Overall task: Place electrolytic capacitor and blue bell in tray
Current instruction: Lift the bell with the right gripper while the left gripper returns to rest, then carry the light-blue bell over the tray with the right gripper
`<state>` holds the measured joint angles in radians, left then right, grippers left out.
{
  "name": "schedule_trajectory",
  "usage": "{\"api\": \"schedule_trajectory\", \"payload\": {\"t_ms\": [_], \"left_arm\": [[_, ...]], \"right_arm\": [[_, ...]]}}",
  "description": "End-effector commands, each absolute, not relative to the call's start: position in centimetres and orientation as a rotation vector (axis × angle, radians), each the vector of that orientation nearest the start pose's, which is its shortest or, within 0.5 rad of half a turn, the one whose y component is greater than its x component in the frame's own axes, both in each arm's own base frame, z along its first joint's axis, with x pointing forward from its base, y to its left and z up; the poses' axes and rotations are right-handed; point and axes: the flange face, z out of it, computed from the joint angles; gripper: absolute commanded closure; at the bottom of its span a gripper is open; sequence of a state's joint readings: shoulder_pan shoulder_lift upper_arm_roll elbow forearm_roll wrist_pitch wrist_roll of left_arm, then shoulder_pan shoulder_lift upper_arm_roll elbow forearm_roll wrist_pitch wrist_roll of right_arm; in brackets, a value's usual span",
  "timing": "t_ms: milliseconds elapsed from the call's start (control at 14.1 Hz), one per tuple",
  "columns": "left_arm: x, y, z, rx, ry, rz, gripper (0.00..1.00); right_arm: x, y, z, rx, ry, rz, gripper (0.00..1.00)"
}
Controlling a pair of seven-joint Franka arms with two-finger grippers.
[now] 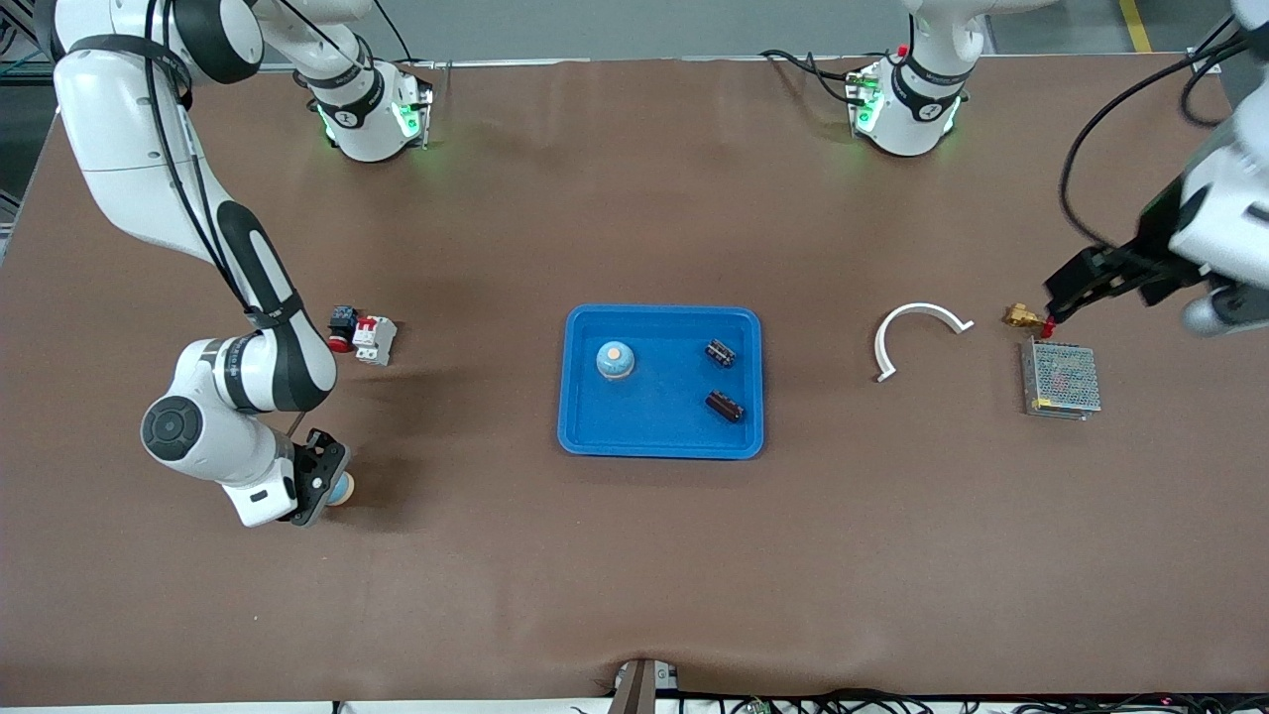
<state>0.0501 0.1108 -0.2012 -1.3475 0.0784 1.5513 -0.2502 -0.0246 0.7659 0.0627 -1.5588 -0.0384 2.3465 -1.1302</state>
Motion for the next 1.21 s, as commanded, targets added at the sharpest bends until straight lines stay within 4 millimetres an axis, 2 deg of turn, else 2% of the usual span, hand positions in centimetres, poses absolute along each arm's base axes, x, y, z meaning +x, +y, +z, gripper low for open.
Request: {"api": "schedule_trajectory", "payload": {"t_ms": [0,142,213,355,568,639,710,922,1135], "left_arm": [[55.6,-5.1,68.5,-3.109,-0.049,-0.131,0.00],[54.1,-3.7,68.7,-3.122,-0.086,-0.097,0.00],[53.4,-2.9,68.5,-3.121,-0.097,-0.082,0.00],[53.2,-2.6,68.3,-3.129,-0.105,-0.071,0.00],[52.7,-2.2,67.9,-3.148,-0.121,0.003,0.00],[52.6,-2.4,67.8,-3.148,-0.116,0.013,0.00],[52.8,-3.3,67.4,-3.144,-0.088,0.025,0.00],[53.7,-4.2,65.1,-3.133,-0.060,0.096,0.00],[53.7,-4.5,65.3,-3.138,-0.028,0.087,0.00]], "right_arm": [[71.2,3.8,22.2,-2.653,-1.636,-0.024,0.54],[71.3,4.8,23.1,-2.702,-1.538,-0.020,0.54],[71.4,6.3,23.7,-2.709,-1.510,-0.043,0.54],[71.7,8.0,24.6,-2.769,-1.362,-0.071,0.54],[71.0,13.3,25.4,-2.810,-1.135,-0.093,0.54],[70.8,14.6,25.6,-2.822,-1.065,-0.091,0.54],[70.4,16.4,25.8,-2.822,-1.013,-0.088,0.54],[69.1,21.0,25.9,-2.851,-0.868,-0.060,0.54],[67.2,26.5,26.2,-2.897,-0.701,-0.034,0.54]]}}
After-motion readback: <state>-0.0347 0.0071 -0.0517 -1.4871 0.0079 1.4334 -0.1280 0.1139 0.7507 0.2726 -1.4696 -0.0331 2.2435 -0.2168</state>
